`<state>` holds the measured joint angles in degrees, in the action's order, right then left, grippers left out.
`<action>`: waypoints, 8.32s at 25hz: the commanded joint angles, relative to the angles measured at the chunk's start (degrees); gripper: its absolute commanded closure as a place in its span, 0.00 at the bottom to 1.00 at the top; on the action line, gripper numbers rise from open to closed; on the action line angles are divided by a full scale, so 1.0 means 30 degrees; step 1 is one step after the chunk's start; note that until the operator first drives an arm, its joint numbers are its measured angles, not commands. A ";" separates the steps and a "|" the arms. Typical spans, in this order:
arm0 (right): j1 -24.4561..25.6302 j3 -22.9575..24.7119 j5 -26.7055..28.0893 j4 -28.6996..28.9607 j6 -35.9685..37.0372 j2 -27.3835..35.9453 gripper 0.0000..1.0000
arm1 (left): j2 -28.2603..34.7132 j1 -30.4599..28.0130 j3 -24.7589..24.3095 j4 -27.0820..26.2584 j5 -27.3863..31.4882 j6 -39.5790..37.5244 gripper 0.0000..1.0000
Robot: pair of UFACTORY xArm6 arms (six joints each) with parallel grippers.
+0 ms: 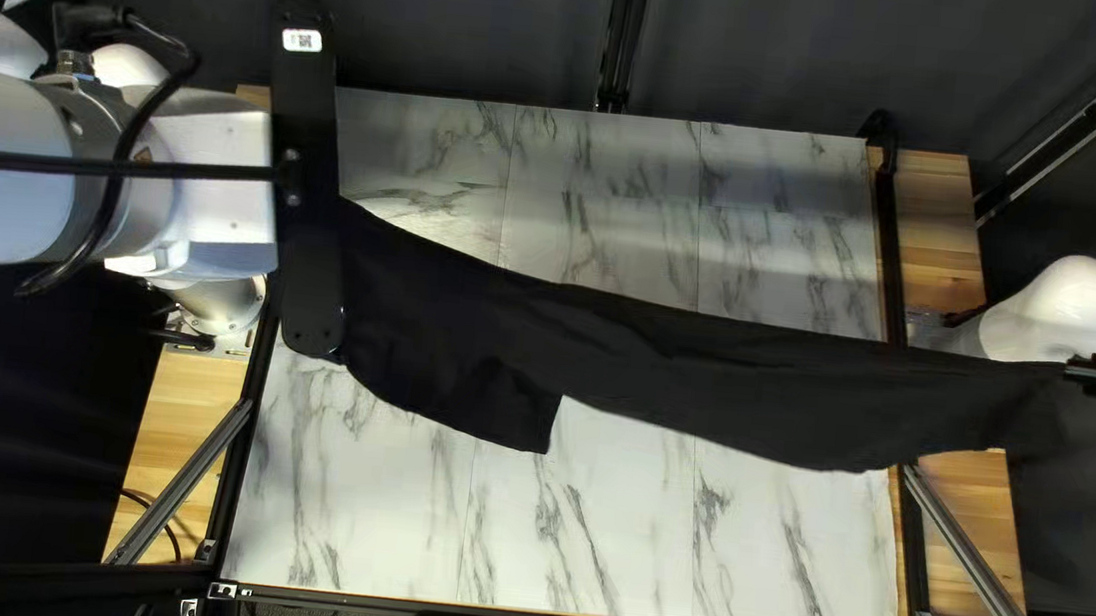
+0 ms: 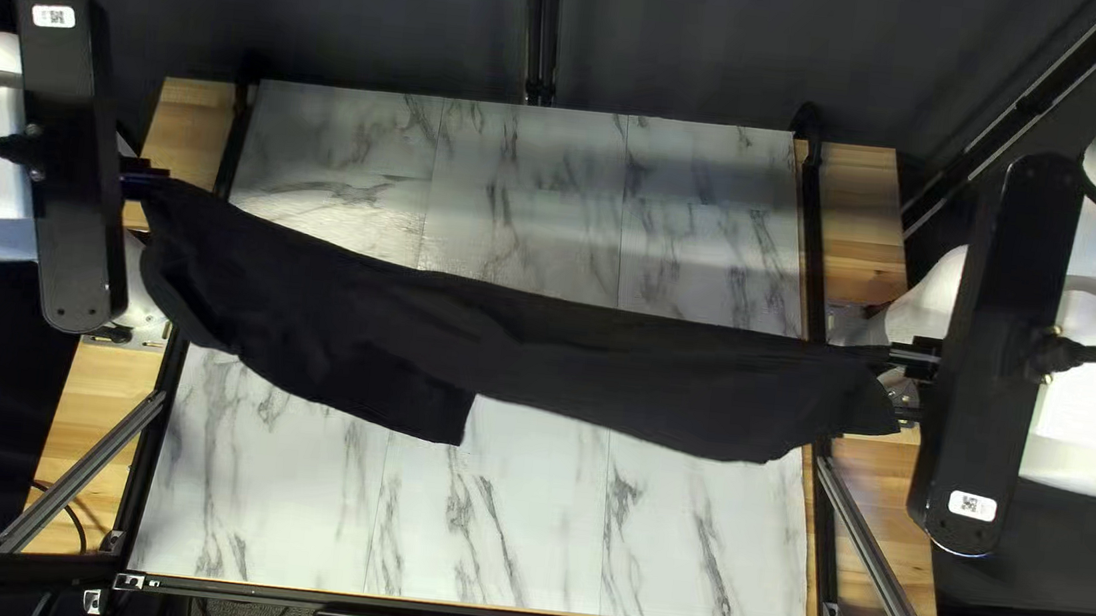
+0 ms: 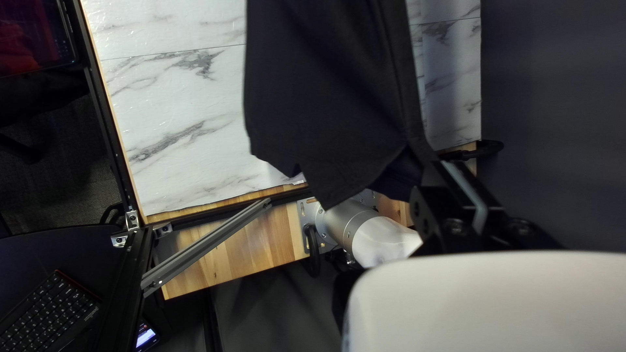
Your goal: Fold t-shirt
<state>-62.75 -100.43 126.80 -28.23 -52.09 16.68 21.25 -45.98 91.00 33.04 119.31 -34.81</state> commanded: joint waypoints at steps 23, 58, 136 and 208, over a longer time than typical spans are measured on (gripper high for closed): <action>-0.1129 0.0044 -0.0709 -0.0331 -0.0670 -0.0788 1.00 | -0.1954 -0.1067 0.2676 -0.0311 -0.0058 -0.0510 1.00; 0.0480 0.6023 -1.0650 0.2090 -0.0566 0.2933 1.00 | 0.5163 0.2593 -0.5365 -0.8218 -1.0742 -0.1463 1.00; 1.1877 1.8434 -1.8328 0.9880 1.0059 1.3045 1.00 | 1.4282 1.5697 -1.7259 -1.7736 -1.8022 0.6286 1.00; 0.1447 1.0017 -1.7724 0.1902 0.2532 0.4353 1.00 | 0.6584 0.0517 -1.3256 -0.2965 -2.6305 -1.1953 1.00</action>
<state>-58.40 -70.71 73.81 -22.55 -44.40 29.56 36.53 -48.50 54.29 28.90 40.12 -75.72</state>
